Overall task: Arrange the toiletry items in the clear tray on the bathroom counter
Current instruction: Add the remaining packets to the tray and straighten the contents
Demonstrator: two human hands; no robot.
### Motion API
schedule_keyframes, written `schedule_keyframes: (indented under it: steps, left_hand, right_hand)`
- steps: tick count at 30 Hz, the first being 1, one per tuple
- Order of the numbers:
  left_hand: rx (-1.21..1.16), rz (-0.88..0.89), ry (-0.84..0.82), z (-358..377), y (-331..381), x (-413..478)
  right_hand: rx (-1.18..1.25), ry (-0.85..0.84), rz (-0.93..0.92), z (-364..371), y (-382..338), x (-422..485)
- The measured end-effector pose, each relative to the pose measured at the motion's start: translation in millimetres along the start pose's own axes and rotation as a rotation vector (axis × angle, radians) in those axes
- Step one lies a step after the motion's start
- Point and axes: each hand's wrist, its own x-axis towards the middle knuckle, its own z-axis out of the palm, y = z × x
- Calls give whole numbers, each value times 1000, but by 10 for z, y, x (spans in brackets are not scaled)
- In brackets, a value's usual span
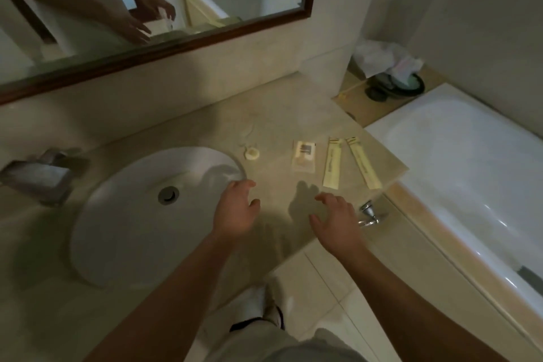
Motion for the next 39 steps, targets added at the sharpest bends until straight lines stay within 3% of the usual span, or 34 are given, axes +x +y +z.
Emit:
schedule_keyframes:
  steps: [9,13,21,27,32,39]
  left_hand:
    - [25,-33,88,30,-19,1074]
    - [124,-107,38,62,85,1326]
    - [226,-181,-30,315,117,1633]
    - [249,-274,116,452,128,1680]
    - [156,-361,167,429,201,1422]
    - [-72,-472,496,-91,76,452]
  right_hand:
    - [-13,-75,2,-57,-78,1061]
    - [-9,-121,47,-88,-35,1303]
    - [-113,-239,-92,-20,146,1966]
    - [-232,-350,-243,100,227,2350]
    - [-353,-304,-294,121,165,2429]
    - [-31,-453,-412,207,-590,1905]
